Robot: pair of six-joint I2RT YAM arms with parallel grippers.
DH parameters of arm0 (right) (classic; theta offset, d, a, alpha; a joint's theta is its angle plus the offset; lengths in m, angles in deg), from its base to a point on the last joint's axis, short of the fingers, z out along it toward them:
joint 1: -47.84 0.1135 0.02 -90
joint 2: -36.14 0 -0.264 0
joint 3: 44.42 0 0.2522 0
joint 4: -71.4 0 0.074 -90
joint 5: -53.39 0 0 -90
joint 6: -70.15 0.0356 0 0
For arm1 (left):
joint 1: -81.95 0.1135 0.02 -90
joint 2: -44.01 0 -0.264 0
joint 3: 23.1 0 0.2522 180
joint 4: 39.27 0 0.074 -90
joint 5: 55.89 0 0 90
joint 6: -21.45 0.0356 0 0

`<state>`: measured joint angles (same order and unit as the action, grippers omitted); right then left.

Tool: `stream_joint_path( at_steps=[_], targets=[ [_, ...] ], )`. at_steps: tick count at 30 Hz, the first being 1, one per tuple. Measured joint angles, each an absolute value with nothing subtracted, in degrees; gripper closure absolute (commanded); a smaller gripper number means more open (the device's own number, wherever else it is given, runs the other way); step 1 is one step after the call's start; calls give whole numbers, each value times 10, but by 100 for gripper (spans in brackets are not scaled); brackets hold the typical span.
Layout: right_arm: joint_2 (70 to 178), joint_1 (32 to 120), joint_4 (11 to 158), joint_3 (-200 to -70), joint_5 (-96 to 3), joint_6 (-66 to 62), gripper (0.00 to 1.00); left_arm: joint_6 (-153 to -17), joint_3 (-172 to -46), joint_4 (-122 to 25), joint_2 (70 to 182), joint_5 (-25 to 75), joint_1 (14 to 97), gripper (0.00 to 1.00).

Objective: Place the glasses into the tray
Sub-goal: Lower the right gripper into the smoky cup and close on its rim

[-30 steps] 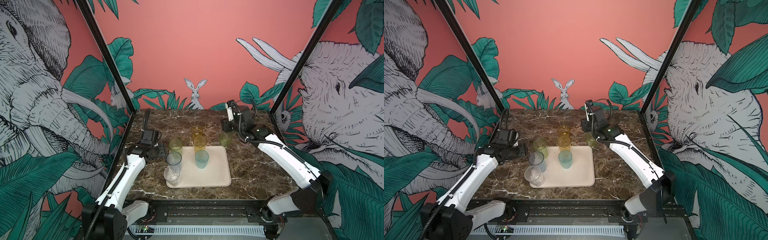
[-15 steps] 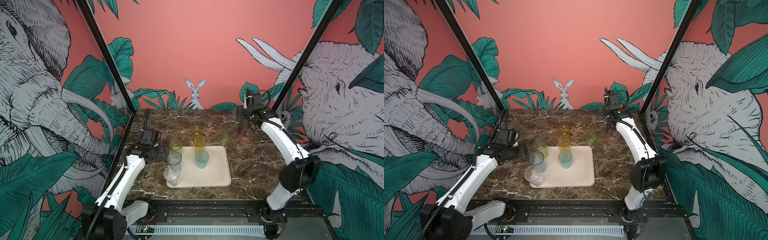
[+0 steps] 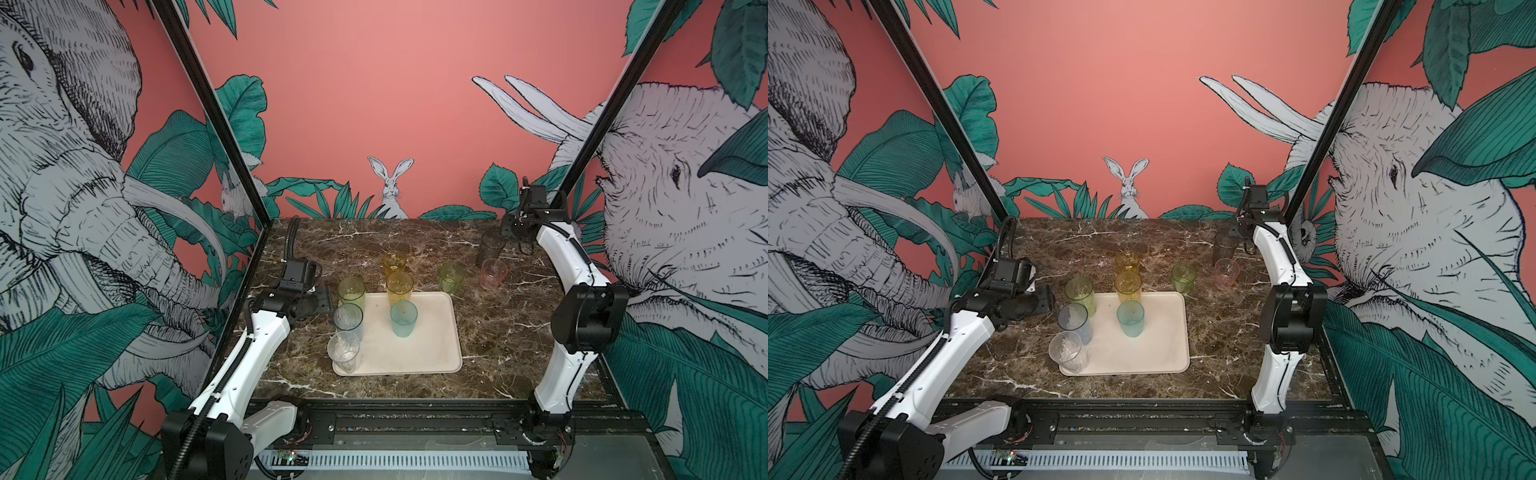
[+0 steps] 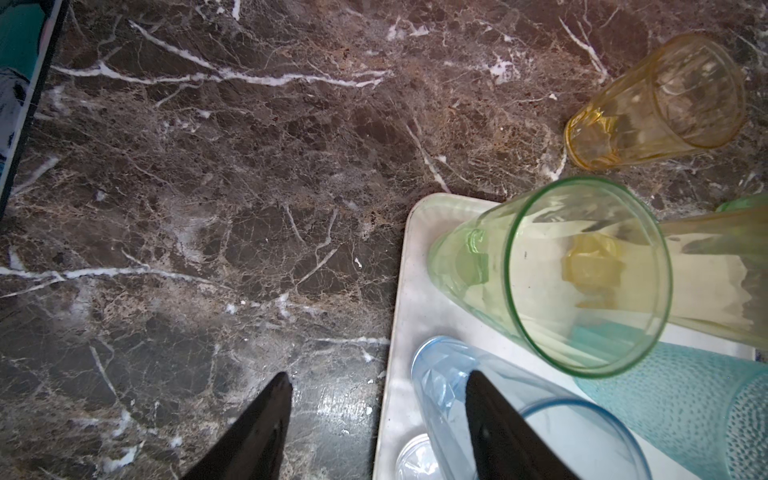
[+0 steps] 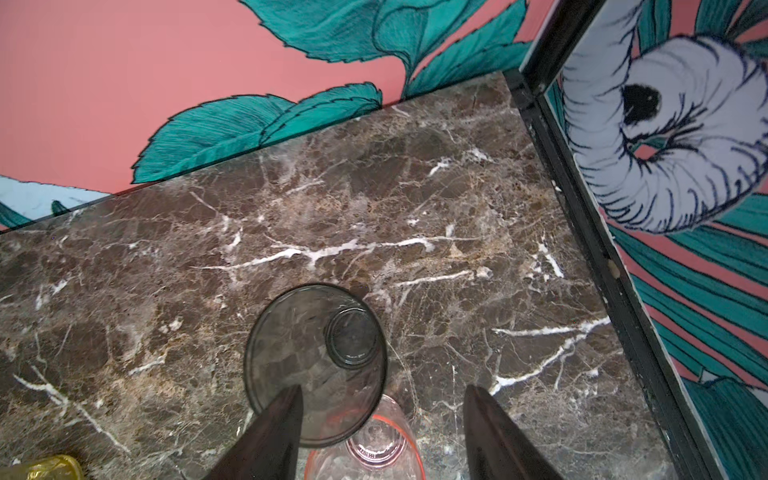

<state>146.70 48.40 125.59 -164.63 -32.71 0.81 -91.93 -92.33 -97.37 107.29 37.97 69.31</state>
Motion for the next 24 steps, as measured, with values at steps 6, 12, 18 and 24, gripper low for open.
stream_joint_path(
  at_steps=[6, 12, 18, 24],
  targets=[
    [1489, 465, 1255, -1649, -356, 19, 37, -920, -923, -974, 1073, 380, 693, 32],
    [1514, 459, 1254, -1651, -375, 24, 38, -921, -923, -974, 1073, 380, 693, 32],
    [1517, 458, 1253, -1651, -382, 27, 44, -921, -923, -974, 1073, 379, 693, 32],
    [1526, 454, 1252, -1651, -393, 27, 50, -921, -923, -973, 1073, 379, 693, 32]
  ],
)
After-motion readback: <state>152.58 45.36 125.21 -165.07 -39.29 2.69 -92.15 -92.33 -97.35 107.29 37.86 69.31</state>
